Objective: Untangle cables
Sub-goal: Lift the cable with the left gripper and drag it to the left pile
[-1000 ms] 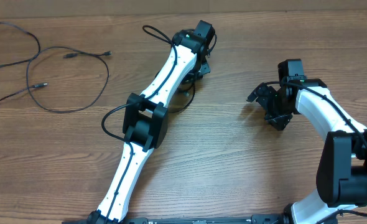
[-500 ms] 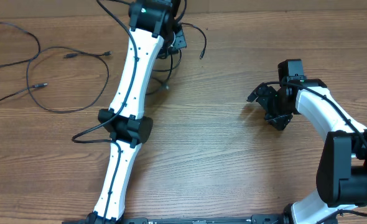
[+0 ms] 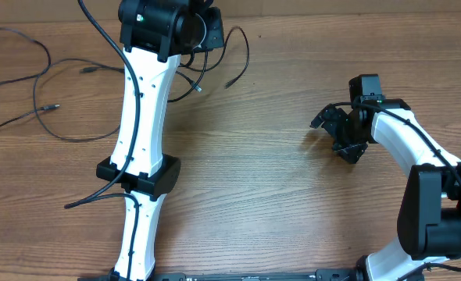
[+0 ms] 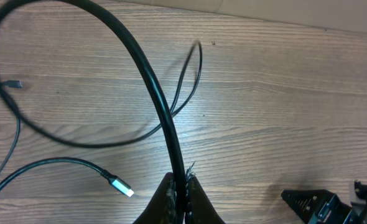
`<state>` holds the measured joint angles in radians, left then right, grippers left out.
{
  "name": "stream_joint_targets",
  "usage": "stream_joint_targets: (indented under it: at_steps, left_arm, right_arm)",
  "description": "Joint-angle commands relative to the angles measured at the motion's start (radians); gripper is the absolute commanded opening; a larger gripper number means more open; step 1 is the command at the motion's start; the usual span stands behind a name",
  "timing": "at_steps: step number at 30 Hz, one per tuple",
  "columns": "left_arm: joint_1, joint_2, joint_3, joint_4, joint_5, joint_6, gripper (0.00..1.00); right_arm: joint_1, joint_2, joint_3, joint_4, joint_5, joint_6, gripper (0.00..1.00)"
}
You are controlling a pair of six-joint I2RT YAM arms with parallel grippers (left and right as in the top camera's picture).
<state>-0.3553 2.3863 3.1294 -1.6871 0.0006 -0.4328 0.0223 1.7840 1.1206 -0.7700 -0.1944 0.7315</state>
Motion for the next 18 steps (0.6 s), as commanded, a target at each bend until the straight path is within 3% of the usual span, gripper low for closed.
stream_joint_targets:
  at_steps: [1,4,9,14,18]
  left_arm:
    - [0.003,-0.016,0.009,-0.003,0.008,0.057,0.04]
    - [0.003,-0.024,0.009,-0.003,0.046,0.082,0.04]
    - [0.034,-0.086,0.008,-0.003,-0.013,0.119,0.04]
    - [0.154,-0.245,-0.058,-0.003,-0.003,0.142,0.04]
    - [0.273,-0.422,-0.214,-0.003,-0.003,0.143,0.04]
  right_arm:
    - [0.006,-0.001,-0.005,0.005,0.011,-0.007,1.0]
    - [0.006,-0.001,-0.005,0.005,0.011,-0.007,1.0]
    - [0.006,-0.001,-0.005,0.005,0.011,-0.007,1.0]
    - [0.006,-0.001,-0.005,0.005,0.011,-0.007,1.0]
    - [0.006,-0.001,-0.005,0.005,0.011,-0.007,1.0]
